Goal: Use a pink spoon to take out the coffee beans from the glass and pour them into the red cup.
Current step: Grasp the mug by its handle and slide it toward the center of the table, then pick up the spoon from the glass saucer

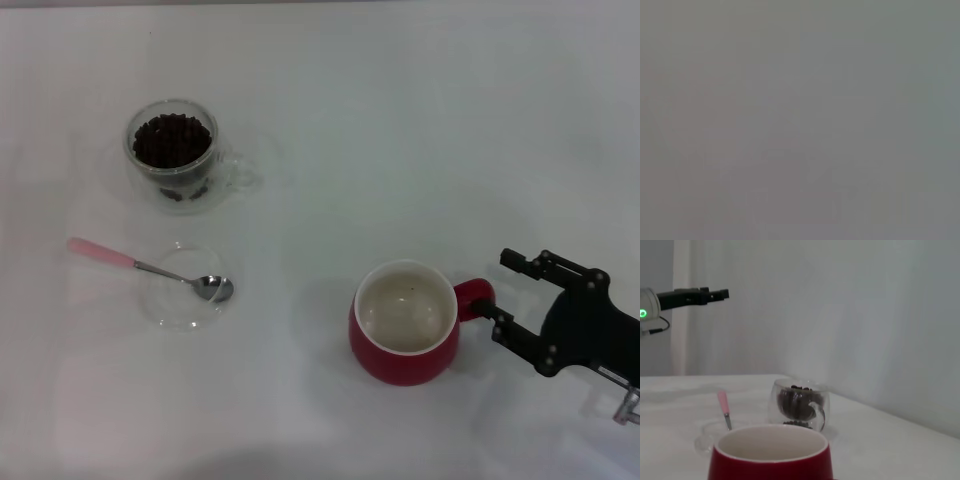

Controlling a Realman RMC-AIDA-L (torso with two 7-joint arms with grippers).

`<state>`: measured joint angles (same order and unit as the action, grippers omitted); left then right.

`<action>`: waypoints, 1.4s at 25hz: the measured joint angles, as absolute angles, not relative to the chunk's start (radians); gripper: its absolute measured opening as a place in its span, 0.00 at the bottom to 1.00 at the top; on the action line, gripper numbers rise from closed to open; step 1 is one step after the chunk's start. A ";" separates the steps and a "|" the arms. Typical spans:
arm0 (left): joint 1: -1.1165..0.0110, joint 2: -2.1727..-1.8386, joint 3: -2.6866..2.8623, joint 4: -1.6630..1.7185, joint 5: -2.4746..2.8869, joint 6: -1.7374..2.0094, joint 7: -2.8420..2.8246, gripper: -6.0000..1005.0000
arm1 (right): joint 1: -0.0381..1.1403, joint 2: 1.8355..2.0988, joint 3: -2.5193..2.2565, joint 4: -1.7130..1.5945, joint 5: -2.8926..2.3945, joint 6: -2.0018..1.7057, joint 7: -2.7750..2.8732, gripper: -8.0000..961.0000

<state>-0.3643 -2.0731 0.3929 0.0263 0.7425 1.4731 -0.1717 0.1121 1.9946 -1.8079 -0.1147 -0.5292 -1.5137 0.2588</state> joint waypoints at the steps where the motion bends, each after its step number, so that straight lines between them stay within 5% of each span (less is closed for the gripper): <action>1: -0.364 -2.073 0.393 0.029 0.742 1.473 -0.171 0.84 | 0.109 1.993 -1.804 -0.105 -0.529 -1.530 0.251 0.61; 15: -0.358 -2.072 0.394 0.068 0.743 1.472 -0.174 0.84 | 0.095 2.002 -1.751 -0.050 -0.531 -1.581 0.202 0.61; 35: -0.268 -2.086 0.402 -0.177 0.962 1.752 -0.613 0.84 | 0.081 1.949 -1.345 0.008 -0.469 -2.056 0.192 0.61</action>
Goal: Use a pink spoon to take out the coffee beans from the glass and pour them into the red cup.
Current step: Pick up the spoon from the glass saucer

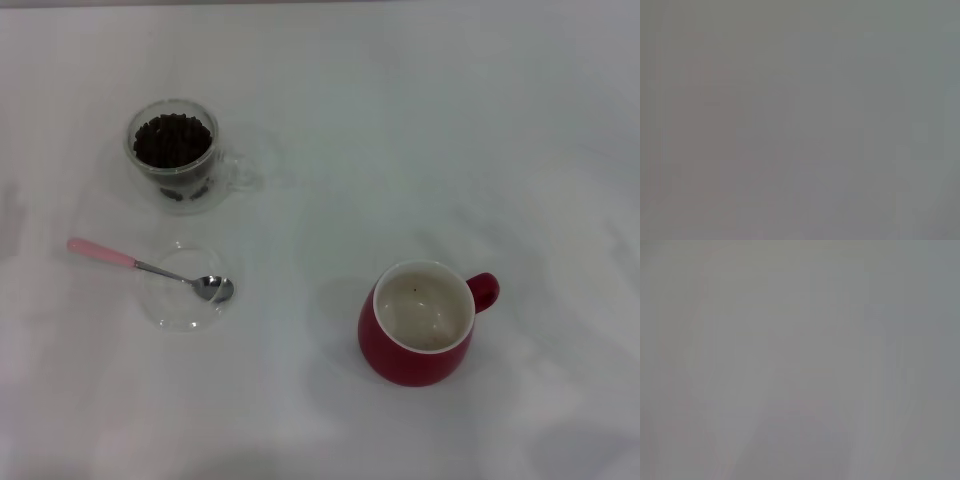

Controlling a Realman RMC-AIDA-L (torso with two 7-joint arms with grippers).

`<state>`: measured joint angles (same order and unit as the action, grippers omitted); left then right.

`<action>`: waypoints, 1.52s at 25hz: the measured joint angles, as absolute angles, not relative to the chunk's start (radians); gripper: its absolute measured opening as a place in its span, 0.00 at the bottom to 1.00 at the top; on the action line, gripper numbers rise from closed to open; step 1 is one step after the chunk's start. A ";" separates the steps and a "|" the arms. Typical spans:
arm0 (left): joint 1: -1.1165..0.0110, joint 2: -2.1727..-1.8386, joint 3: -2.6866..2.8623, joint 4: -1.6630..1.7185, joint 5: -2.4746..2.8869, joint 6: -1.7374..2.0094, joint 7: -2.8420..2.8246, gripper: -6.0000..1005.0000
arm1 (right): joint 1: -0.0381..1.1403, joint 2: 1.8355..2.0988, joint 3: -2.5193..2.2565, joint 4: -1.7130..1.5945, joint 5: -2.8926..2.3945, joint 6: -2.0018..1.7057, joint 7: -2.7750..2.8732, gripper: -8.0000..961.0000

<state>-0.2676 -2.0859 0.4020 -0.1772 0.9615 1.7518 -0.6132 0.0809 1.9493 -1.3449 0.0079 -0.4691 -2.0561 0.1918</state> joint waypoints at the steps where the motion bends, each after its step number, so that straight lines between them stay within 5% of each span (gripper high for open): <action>1: -0.260 -2.087 0.402 -0.209 0.968 1.753 -0.666 0.84 | 0.083 1.947 -1.313 -0.003 -0.465 -2.061 0.194 0.61; 18: -0.233 -2.084 0.650 -0.291 0.977 1.550 -1.032 0.84 | 0.101 1.923 -1.077 -0.041 -0.455 -2.054 0.231 0.61; 38: -0.300 -2.082 0.736 -0.201 1.163 1.392 -1.309 0.84 | 0.113 1.932 -1.075 -0.043 -0.457 -2.021 0.230 0.61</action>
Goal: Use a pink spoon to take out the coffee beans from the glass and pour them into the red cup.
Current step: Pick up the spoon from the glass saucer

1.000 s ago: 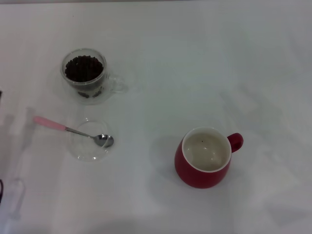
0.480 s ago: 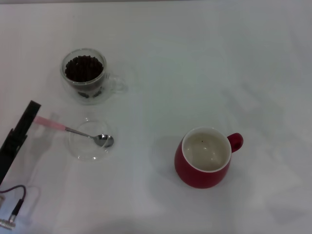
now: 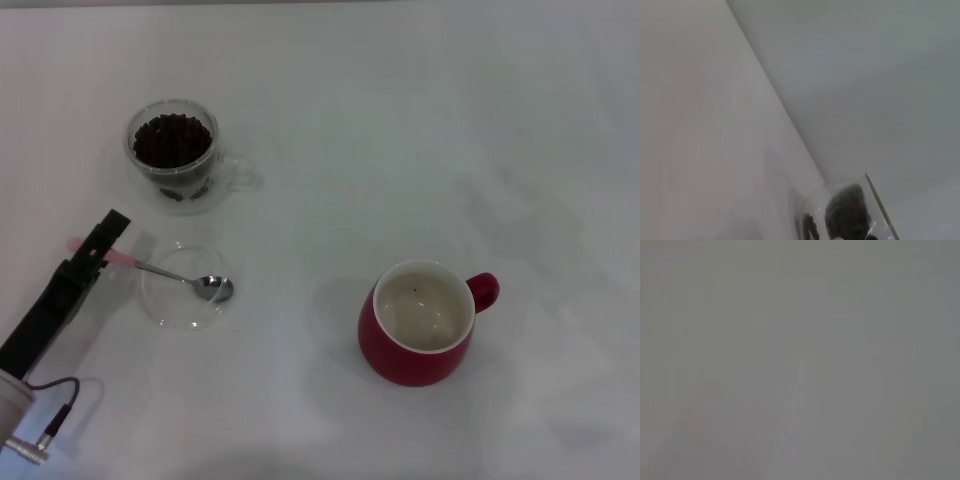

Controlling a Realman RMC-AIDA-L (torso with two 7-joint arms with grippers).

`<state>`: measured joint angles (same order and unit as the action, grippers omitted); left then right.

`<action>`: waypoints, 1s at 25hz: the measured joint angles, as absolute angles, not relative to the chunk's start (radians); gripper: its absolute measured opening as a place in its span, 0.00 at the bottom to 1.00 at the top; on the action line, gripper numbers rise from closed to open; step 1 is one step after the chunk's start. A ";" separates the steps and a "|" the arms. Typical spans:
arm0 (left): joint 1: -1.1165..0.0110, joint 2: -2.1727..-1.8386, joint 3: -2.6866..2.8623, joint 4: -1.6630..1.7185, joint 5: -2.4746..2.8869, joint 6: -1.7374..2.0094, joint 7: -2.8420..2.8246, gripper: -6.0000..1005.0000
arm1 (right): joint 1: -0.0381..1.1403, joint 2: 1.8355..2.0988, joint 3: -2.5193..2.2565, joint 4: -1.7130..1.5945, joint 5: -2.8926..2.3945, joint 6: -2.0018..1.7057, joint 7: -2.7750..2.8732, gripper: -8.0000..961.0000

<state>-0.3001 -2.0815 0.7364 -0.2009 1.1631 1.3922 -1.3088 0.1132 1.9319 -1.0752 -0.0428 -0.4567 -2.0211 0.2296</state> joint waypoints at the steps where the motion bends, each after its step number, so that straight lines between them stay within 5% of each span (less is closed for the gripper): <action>1: -0.304 -2.082 0.736 -0.201 1.171 1.391 -1.309 0.84 | 0.114 1.932 -1.075 -0.043 -0.457 -2.017 0.230 0.61; 25: -0.299 -2.086 0.734 -0.200 1.181 1.413 -1.255 0.78 | 0.121 1.934 -1.058 -0.057 -0.452 -1.997 0.234 0.60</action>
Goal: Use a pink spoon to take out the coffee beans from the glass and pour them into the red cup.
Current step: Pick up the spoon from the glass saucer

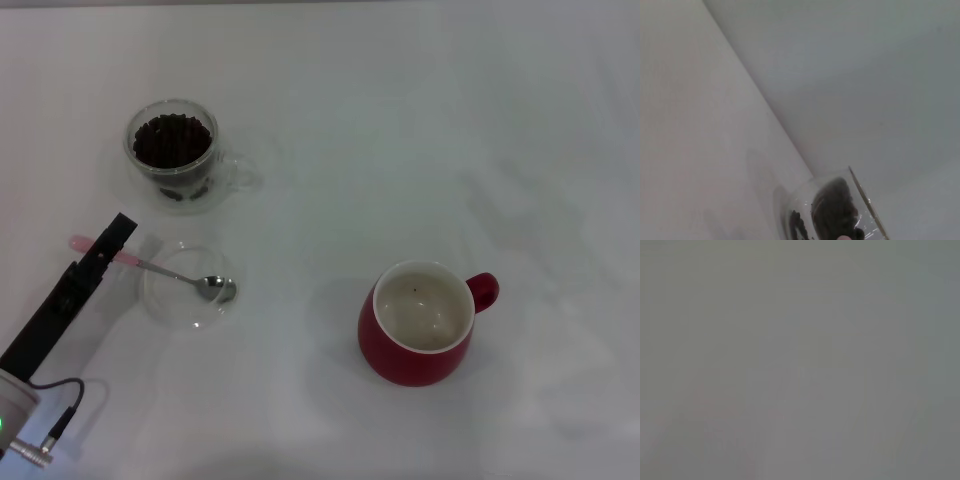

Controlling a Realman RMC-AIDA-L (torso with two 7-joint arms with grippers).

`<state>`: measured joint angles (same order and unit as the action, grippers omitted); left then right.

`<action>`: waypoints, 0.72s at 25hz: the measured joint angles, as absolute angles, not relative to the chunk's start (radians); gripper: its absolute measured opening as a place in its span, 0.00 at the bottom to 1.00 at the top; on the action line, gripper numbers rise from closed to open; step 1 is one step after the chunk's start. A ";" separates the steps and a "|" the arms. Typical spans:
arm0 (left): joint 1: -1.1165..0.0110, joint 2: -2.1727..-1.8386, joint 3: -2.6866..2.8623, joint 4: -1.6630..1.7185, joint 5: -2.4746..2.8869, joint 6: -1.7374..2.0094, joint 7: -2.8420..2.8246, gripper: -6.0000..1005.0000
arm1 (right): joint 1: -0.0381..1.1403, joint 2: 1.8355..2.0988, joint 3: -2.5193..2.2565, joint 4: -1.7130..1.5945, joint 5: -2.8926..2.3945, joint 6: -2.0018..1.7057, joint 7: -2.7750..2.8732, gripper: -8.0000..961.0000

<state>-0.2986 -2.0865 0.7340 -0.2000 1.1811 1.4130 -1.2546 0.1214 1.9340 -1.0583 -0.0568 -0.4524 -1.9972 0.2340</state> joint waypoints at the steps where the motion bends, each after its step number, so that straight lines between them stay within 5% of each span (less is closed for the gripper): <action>1: -0.299 -2.086 0.734 -0.201 1.181 1.412 -1.255 0.74 | 0.122 1.935 -1.058 -0.059 -0.452 -1.997 0.234 0.60; 10: -0.283 -2.086 0.731 -0.200 1.176 1.410 -1.246 0.38 | 0.124 1.939 -1.058 -0.066 -0.456 -1.994 0.233 0.60; 18: -0.264 -2.085 0.724 -0.198 1.160 1.413 -1.227 0.20 | 0.120 1.947 -1.058 -0.066 -0.459 -1.991 0.229 0.60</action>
<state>-0.2636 -2.0848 0.7242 -0.1978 1.1604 1.4129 -1.2266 0.1198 1.9467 -1.0584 -0.0660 -0.4589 -1.9909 0.2292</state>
